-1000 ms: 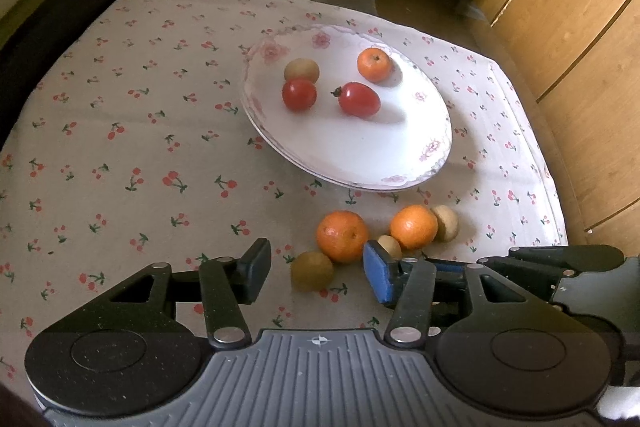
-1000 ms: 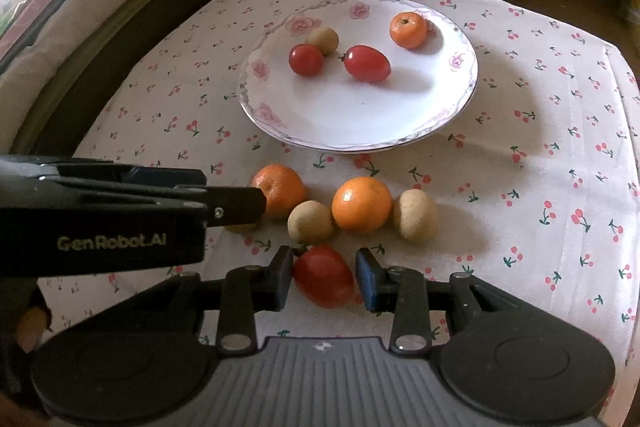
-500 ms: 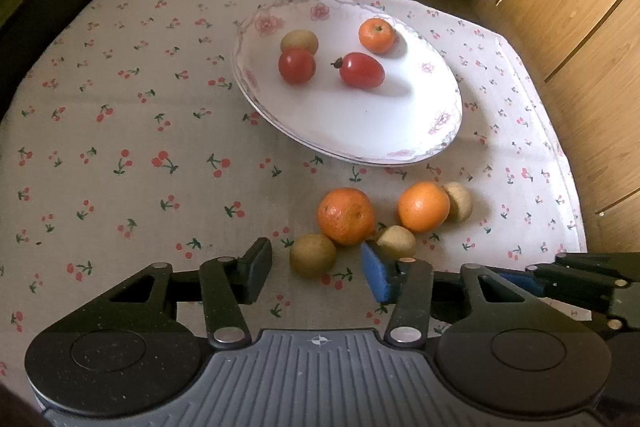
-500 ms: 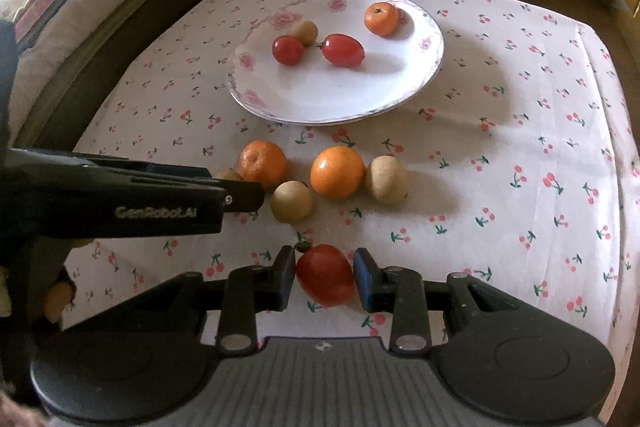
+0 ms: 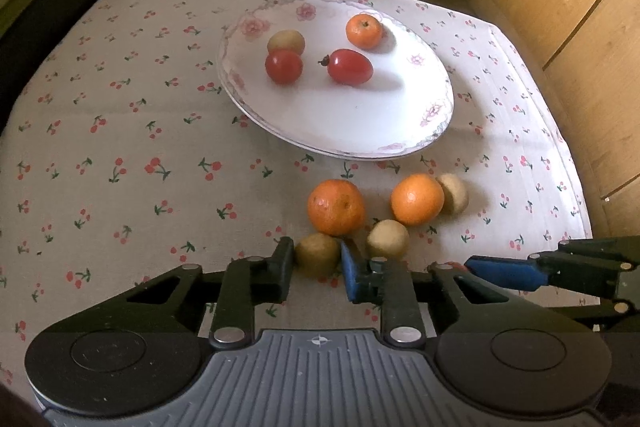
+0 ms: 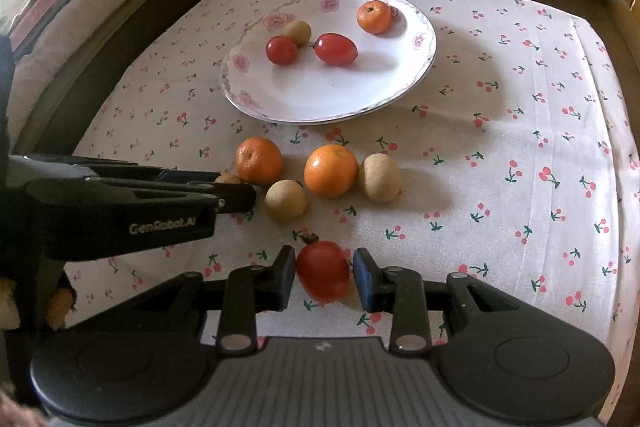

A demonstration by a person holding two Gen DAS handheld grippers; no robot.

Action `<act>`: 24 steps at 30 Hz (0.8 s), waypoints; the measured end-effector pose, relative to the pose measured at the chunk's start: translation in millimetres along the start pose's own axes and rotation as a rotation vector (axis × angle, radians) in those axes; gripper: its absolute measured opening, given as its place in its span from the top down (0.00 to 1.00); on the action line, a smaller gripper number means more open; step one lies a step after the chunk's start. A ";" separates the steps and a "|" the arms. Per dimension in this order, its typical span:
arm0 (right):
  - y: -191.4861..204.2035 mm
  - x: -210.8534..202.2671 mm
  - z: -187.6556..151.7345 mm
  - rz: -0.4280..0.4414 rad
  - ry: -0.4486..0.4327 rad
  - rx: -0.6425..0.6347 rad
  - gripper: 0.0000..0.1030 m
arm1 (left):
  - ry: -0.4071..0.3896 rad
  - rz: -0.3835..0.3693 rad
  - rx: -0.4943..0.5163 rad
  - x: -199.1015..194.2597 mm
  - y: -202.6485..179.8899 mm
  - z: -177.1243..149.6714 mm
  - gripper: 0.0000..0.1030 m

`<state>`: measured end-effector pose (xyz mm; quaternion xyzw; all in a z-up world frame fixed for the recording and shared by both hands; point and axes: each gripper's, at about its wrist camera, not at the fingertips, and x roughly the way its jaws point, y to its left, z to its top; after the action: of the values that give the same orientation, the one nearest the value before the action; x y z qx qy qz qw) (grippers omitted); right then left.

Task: Organize fruits
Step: 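Grasp a red tomato with the right tool while the left tool grasps a small brown fruit, then lift both held fruits and carry them toward the white bowl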

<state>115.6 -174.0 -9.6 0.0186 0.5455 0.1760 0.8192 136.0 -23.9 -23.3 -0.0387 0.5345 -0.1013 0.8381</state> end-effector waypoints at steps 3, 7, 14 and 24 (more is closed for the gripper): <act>0.5 -1.3 0.0 -0.004 -0.004 0.003 0.68 | -0.007 -0.002 0.001 -4.4 0.7 -1.9 0.68; 0.7 -4.6 -1.0 -0.002 -0.010 0.008 0.69 | -0.012 -0.011 0.003 -8.5 -0.5 -5.0 0.68; -1.1 -2.0 -3.5 0.003 0.004 0.009 0.69 | 0.001 -0.013 0.008 -6.9 -2.3 -9.5 0.68; 1.4 8.0 1.6 -0.021 -0.007 -0.028 0.69 | 0.002 -0.021 -0.005 0.9 -3.5 -6.0 0.67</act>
<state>119.4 -169.9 -15.8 0.0022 0.5404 0.1751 0.8230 130.5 -27.2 -26.1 -0.0460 0.5354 -0.1087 0.8363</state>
